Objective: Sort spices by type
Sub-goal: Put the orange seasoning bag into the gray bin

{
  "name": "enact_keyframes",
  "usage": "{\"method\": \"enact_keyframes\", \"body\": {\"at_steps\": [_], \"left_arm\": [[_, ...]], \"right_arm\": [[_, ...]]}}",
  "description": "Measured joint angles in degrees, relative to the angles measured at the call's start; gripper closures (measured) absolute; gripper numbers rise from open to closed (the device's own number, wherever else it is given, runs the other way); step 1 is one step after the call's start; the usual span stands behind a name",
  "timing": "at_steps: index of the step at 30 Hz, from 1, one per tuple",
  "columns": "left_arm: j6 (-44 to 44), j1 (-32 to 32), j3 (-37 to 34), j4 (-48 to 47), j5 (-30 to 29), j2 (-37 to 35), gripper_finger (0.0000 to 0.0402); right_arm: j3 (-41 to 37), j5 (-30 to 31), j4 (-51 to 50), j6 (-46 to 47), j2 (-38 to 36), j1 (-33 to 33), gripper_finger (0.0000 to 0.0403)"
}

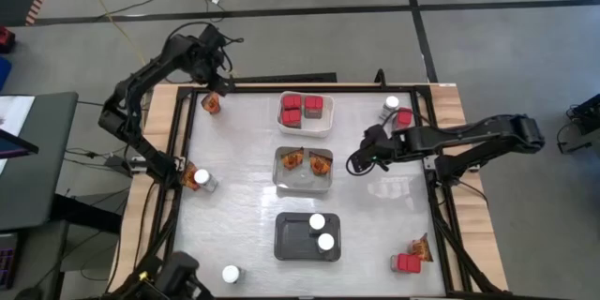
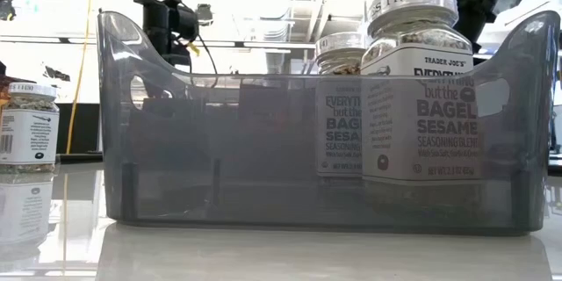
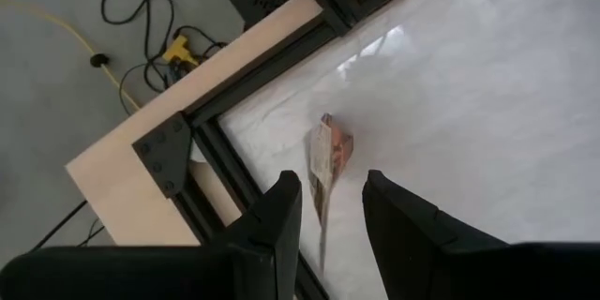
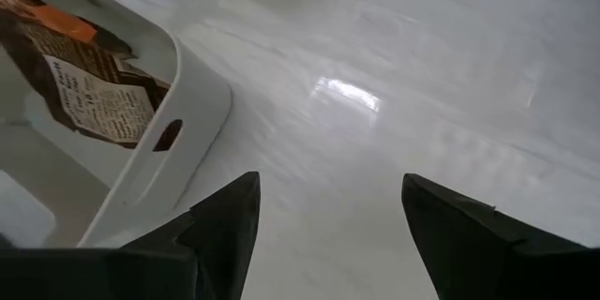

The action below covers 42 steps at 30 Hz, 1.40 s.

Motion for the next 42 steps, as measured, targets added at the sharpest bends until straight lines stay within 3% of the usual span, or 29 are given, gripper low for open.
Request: {"method": "enact_keyframes", "body": {"at_steps": [8, 18, 33, 42], "left_arm": [[2.6, 0.5, -6.2, 4.1, 3.1, 0.4, 0.0291], [3.7, 1.4, -13.7, 8.7, 2.3, 0.4, 0.0291], [7.1, 1.4, -13.6, 7.3, 2.2, 0.3, 0.0302], [7.2, 1.4, -8.2, 4.7, 2.4, 0.2, 0.0302]], "right_arm": [[0.0, 0.0, 0.0, 0.9, -0.6, -1.3, 0.0117], [0.0, -0.1, 0.0, 0.9, -0.6, -4.2, 0.0117], [0.0, -0.3, 0.0, 0.9, -0.6, -5.3, 0.0117], [0.0, -0.3, 0.1, 0.9, -0.6, -5.3, 0.0117]]}}
